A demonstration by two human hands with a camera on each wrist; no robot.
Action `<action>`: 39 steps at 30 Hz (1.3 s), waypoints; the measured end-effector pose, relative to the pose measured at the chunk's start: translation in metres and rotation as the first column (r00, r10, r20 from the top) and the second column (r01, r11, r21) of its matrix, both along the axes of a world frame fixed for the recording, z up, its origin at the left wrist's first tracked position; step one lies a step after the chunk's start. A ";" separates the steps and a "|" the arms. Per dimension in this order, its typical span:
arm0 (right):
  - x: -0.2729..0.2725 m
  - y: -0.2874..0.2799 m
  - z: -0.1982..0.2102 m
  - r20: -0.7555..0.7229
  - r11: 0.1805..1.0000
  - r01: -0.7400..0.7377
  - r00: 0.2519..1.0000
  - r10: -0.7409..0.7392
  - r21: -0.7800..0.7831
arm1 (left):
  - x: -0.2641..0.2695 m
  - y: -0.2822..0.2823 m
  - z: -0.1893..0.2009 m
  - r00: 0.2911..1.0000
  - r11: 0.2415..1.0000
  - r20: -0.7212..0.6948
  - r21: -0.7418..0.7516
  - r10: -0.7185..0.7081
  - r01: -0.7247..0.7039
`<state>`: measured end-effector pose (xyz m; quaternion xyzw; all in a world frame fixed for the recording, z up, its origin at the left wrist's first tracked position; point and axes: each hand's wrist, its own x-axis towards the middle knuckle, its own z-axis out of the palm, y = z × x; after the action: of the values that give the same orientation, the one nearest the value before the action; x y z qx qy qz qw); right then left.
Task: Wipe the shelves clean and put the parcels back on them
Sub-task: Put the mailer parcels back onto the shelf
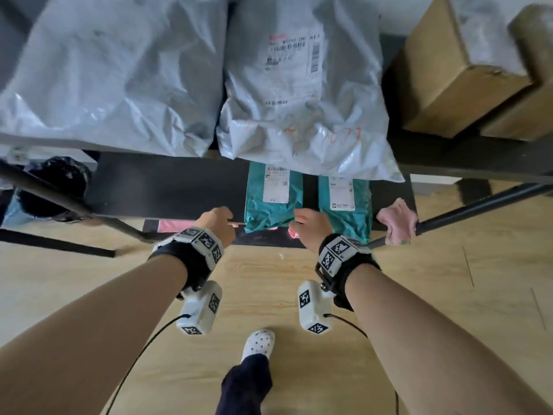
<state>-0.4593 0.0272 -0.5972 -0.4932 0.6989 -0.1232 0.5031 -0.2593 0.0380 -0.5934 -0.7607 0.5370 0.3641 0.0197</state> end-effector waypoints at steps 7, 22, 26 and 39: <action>0.028 0.084 0.081 -0.016 0.983 -0.150 0.989 0.150 -0.103 | 0.019 0.092 0.071 0.998 0.994 0.060 -0.111 -0.010 0.017; 0.171 0.248 0.194 -0.196 0.706 -0.681 0.733 0.652 -0.194 | 0.134 0.324 0.196 0.969 0.975 0.138 -0.118 0.203 -0.187; 0.236 0.266 0.207 -0.217 0.598 -0.778 0.628 0.747 -0.194 | 0.190 0.354 0.216 0.941 0.963 0.221 -0.138 0.256 -0.229; 0.515 0.262 0.244 -0.272 0.512 -0.825 0.564 0.780 -0.240 | 0.446 0.375 0.228 0.903 0.927 0.218 -0.140 0.371 -0.347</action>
<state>0.0555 0.2893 -0.3531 -0.8459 0.3891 0.0369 0.3628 0.1865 0.4132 -0.3657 -0.8851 0.3983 0.2400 -0.0201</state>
